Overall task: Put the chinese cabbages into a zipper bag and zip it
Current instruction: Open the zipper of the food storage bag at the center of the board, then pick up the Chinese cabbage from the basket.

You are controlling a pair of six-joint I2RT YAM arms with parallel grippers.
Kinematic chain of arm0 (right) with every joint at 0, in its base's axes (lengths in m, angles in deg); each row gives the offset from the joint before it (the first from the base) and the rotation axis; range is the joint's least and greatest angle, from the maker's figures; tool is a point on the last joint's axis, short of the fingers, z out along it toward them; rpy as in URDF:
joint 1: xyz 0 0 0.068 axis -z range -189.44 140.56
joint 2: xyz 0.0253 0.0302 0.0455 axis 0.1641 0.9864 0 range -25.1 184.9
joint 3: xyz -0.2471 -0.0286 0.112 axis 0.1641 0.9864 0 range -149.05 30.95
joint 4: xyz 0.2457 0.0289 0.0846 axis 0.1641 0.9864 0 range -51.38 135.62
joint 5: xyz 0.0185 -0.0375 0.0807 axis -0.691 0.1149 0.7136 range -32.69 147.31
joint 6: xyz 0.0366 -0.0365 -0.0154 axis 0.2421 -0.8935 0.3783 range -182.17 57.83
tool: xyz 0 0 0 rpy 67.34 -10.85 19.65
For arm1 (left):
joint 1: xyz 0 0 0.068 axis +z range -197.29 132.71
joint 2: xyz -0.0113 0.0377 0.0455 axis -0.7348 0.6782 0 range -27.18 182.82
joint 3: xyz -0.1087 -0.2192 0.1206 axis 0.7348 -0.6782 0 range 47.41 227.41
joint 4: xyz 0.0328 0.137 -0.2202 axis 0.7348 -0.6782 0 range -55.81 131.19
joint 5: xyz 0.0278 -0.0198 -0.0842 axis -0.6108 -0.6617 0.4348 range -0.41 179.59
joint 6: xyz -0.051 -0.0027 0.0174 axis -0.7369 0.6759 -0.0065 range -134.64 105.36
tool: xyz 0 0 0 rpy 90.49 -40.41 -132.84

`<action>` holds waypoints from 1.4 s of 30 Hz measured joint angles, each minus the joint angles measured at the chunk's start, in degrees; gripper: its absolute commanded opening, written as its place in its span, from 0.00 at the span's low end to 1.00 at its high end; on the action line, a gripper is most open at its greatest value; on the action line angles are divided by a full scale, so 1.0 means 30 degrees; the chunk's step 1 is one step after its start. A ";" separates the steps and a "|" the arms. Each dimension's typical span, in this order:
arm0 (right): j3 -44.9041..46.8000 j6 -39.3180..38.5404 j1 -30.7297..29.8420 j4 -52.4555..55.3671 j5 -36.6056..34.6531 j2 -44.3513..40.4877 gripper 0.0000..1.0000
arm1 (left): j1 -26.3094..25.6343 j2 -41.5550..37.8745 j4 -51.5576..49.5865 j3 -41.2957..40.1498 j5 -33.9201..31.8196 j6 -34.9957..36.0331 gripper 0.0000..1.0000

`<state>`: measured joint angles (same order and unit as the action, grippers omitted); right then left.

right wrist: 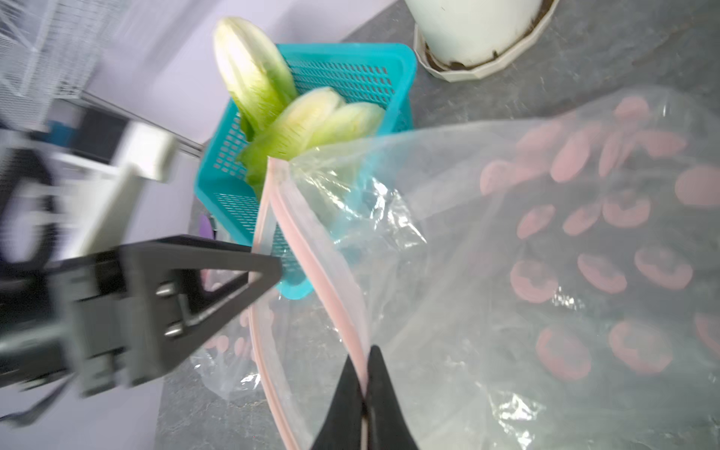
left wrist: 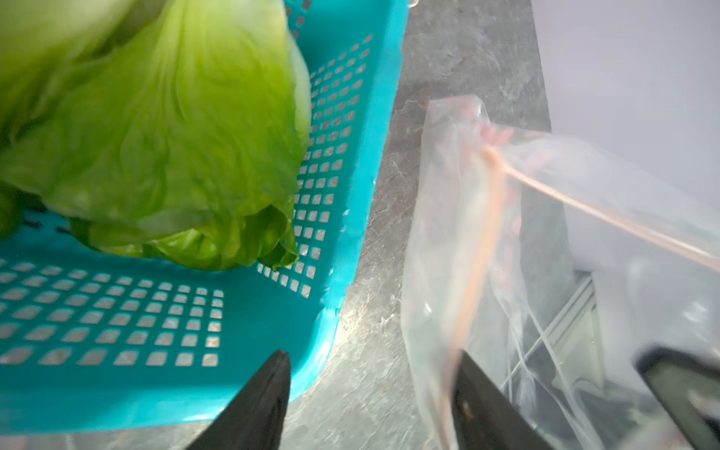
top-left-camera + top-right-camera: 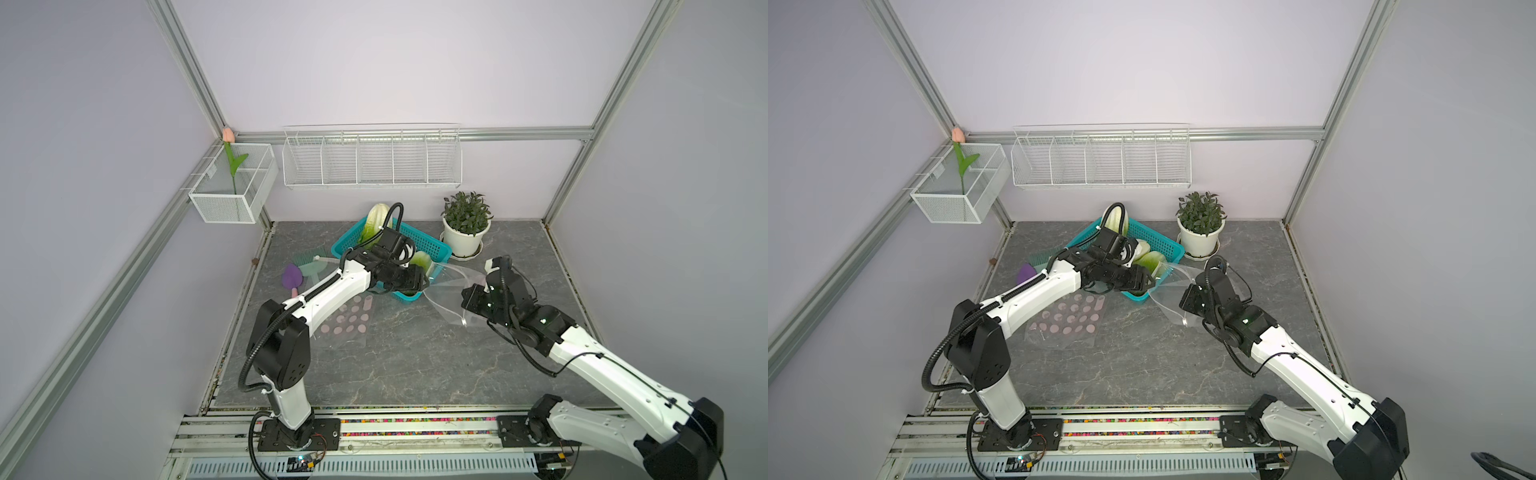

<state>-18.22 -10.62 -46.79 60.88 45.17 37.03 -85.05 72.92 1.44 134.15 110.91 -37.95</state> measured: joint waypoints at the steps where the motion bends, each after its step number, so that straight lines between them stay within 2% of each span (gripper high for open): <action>1: 0.0299 0.0211 0.0029 0.0007 -0.0087 0.0146 0.07 | 0.0313 -0.0372 -0.0350 0.0015 0.0168 0.0270 0.85; 4: 0.0714 0.0721 0.0080 0.0007 -0.0321 0.0532 0.07 | 0.1661 -0.1574 -0.1151 0.0022 -0.0087 0.1027 0.85; 8: 0.0714 0.0962 0.0080 -0.0364 -0.0597 0.0583 0.07 | 0.2433 -0.1945 -0.1253 0.0146 -0.2164 0.2550 0.87; 13: 0.0714 0.1100 0.0080 -0.0852 -0.0641 0.0860 0.07 | 0.2076 0.0495 -0.1741 0.1581 -0.4058 0.4575 0.89; 21: 0.0765 0.1202 0.0189 -0.1253 -0.0656 0.1188 0.07 | 0.1632 0.4073 -0.2062 0.4146 -0.4065 0.5676 0.88; 27: 0.1137 0.1253 0.0270 -0.1523 -0.0663 0.1202 0.07 | 0.0707 0.6404 -0.1858 0.5355 -0.3657 0.6025 0.80; 32: 0.1333 0.1253 0.0335 -0.1617 -0.0670 0.1231 0.07 | 0.0328 0.7519 -0.1836 0.5355 -0.5005 0.6710 0.72; 34: 0.1341 0.1246 0.0350 -0.1705 -0.0663 0.1231 0.07 | 0.0335 0.7453 -0.1326 0.5100 -0.5544 0.7271 0.66; 35: 0.1341 0.1246 0.0372 -0.1727 -0.0663 0.1231 0.07 | 0.0342 0.7329 -0.0911 0.4845 -0.5690 0.7468 0.57; 38: 0.1392 0.1239 0.0510 -0.1800 -0.0656 0.1231 0.07 | 0.0372 0.7038 0.0095 0.4226 -0.6011 0.8561 0.12; 39: 0.1413 0.1202 0.0576 -0.1800 -0.0648 0.1224 0.07 | 0.0372 0.7031 0.0182 0.4233 -0.6018 0.9056 0.03; 40: 0.1421 0.1158 0.0670 -0.1792 -0.0641 0.1224 0.07 | 0.0372 0.7009 0.0146 0.4299 -0.6018 0.9595 0.00; 42: 0.1428 0.0831 0.0911 -0.1741 -0.0583 0.1180 0.07 | 0.0364 0.6863 -0.0146 0.4430 -0.6040 1.0571 0.00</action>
<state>-13.93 -8.13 -44.05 55.66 43.42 40.57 -83.96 93.51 1.01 147.43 92.79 -6.24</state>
